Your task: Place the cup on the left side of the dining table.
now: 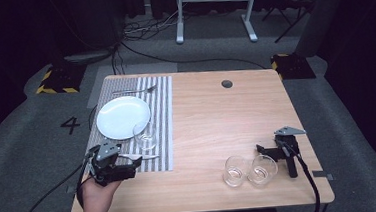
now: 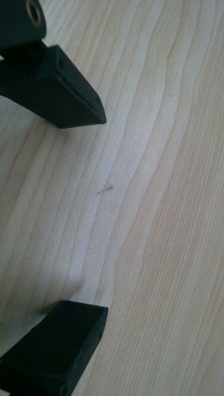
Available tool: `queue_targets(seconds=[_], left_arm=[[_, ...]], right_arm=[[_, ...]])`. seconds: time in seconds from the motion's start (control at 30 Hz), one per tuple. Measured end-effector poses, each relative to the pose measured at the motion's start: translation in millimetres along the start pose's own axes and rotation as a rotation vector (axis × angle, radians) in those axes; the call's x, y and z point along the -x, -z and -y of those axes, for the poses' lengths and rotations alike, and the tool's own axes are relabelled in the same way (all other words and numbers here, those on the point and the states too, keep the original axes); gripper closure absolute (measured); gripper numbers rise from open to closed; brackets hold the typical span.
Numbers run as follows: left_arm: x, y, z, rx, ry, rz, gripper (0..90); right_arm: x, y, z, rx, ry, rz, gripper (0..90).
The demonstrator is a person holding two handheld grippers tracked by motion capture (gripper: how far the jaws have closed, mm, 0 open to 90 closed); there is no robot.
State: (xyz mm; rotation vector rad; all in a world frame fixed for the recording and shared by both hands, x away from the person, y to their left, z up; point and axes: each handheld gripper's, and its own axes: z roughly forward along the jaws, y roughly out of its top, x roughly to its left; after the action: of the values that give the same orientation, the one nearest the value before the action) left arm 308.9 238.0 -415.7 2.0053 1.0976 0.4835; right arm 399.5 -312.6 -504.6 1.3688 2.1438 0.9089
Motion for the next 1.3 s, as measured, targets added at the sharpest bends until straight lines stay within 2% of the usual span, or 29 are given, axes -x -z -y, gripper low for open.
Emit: queue_targets(seconds=[0.23, 0.33, 0.53, 0.63, 1.03, 1.3], left_arm=[[2.2, 4.7, 16.7, 0.009, 0.007, -0.002, 15.7], [1.9, 2.4, 26.7, -0.006, -0.012, 0.027, 15.7], [6.3, -3.7, 42.4, -0.031, -0.049, 0.011, 15.7], [8.0, -5.1, 46.0, -0.027, -0.049, 0.005, 15.6], [8.7, -13.3, 68.1, -0.064, -0.012, 0.002, 15.5], [8.1, -14.4, 80.3, -0.108, 0.006, 0.025, 15.5]], right_arm=[[0.0, 0.0, 0.0, 0.0, 0.0, 0.0, 7.7], [0.0, 0.0, 0.0, 0.0, 0.0, 0.0, 7.7], [0.0, 0.0, 0.0, 0.0, 0.0, 0.0, 7.7], [0.0, 0.0, 0.0, 0.0, 0.0, 0.0, 7.7], [0.0, 0.0, 0.0, 0.0, 0.0, 0.0, 7.7], [0.0, 0.0, 0.0, 0.0, 0.0, 0.0, 7.7]])
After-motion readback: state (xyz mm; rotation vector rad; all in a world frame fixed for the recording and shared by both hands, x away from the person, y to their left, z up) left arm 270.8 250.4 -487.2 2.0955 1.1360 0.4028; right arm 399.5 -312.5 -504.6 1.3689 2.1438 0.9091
